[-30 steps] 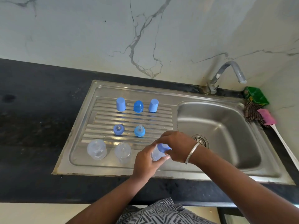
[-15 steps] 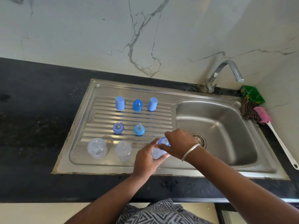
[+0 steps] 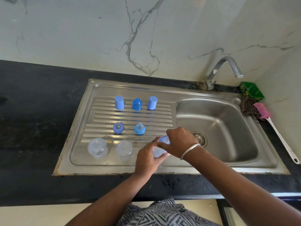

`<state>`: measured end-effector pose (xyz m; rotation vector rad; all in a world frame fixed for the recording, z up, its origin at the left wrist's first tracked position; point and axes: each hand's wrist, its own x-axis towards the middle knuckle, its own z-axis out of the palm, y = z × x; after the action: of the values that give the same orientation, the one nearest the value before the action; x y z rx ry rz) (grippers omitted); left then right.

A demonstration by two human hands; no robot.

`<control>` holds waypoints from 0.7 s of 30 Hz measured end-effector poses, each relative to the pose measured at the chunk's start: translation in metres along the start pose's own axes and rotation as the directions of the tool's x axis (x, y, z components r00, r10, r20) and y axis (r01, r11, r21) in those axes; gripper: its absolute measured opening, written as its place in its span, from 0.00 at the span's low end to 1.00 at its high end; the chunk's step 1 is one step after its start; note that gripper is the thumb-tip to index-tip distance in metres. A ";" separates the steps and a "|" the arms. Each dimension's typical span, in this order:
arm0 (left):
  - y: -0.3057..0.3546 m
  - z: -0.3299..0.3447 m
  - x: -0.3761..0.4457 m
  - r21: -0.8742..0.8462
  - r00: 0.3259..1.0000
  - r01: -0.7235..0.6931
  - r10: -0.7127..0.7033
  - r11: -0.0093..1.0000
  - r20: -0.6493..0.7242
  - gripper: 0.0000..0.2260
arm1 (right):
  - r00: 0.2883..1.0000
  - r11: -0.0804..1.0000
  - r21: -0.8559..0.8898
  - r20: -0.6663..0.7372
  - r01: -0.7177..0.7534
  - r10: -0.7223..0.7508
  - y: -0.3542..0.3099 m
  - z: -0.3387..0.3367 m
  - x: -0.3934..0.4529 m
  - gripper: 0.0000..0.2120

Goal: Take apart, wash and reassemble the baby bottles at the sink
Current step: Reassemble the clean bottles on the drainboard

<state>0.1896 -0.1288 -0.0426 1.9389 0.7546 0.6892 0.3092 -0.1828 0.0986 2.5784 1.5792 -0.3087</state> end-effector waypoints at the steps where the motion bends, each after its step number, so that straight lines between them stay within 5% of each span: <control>1: -0.001 0.000 0.000 -0.001 1.000 -0.001 0.001 1.000 0.002 0.22 | 1.000 1.000 0.018 -0.022 0.002 -0.002 -0.001 0.000 -0.002 0.27; 8: -0.007 0.003 0.000 0.032 0.999 -0.019 0.018 0.999 0.027 0.31 | 0.995 0.989 0.111 -0.014 0.099 -0.098 0.003 0.001 -0.002 0.12; 13: -0.004 0.002 0.000 0.024 1.000 0.004 -0.004 1.000 -0.006 0.25 | 0.999 1.000 0.016 -0.041 0.022 -0.022 0.004 0.001 -0.001 0.27; 18: -0.009 0.004 0.000 0.036 1.000 -0.005 0.005 0.999 0.023 0.31 | 0.986 0.968 0.186 -0.036 0.168 -0.164 0.009 0.005 -0.005 0.19; 21: -0.007 0.003 0.000 0.053 1.000 -0.006 0.005 0.999 0.011 0.30 | 0.996 0.993 0.090 -0.051 0.077 -0.072 0.008 0.005 0.000 0.16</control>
<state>0.1903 -0.1276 -0.0496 1.9918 0.7684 0.6678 0.3154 -0.1875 0.0939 2.6174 1.7202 -0.3365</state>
